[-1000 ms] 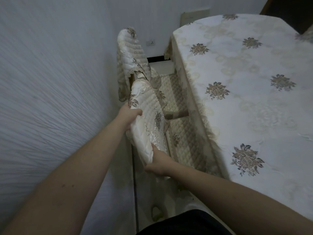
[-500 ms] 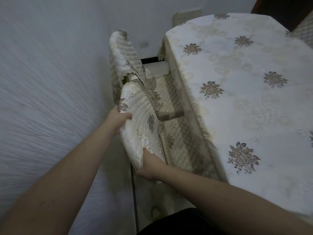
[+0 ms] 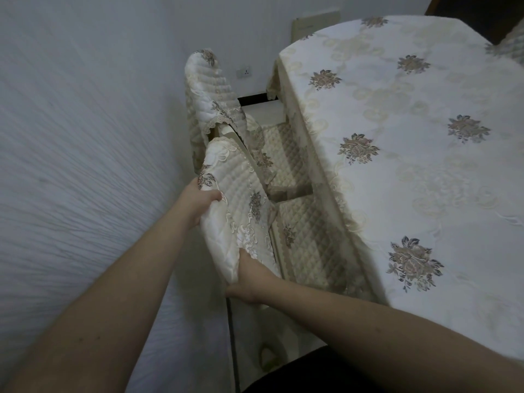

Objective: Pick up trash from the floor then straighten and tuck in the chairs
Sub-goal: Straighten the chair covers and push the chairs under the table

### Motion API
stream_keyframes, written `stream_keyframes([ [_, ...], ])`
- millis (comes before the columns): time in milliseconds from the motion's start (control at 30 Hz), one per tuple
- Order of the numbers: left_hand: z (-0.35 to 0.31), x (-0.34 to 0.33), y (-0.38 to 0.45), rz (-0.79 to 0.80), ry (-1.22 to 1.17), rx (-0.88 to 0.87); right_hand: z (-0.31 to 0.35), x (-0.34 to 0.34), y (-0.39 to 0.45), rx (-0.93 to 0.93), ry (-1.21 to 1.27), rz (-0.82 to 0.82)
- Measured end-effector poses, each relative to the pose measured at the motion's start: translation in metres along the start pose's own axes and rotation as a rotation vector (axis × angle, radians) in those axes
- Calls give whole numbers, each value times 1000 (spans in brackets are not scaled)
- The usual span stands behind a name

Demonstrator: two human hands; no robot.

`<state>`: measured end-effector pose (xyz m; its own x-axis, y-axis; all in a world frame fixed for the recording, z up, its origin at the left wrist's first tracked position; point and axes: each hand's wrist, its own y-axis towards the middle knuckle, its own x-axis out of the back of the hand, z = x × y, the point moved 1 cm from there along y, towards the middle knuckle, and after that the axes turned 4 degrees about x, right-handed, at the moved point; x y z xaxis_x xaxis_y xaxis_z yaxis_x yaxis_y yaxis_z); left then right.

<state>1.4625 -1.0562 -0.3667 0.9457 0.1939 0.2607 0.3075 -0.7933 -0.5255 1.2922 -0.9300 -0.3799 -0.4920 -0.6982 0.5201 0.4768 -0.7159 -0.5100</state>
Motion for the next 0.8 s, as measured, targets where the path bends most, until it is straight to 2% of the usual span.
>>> stream_keyframes([
  [367, 4, -2, -9, 53, -19, 11, -2, 4, -10, 18, -29, 15],
  [533, 14, -2, 7, 29, 18, 27, -4, 6, -11, -3, -21, 26],
  [800, -2, -18, -5, 14, 63, -41, -9, 18, -12, -19, -14, 41],
])
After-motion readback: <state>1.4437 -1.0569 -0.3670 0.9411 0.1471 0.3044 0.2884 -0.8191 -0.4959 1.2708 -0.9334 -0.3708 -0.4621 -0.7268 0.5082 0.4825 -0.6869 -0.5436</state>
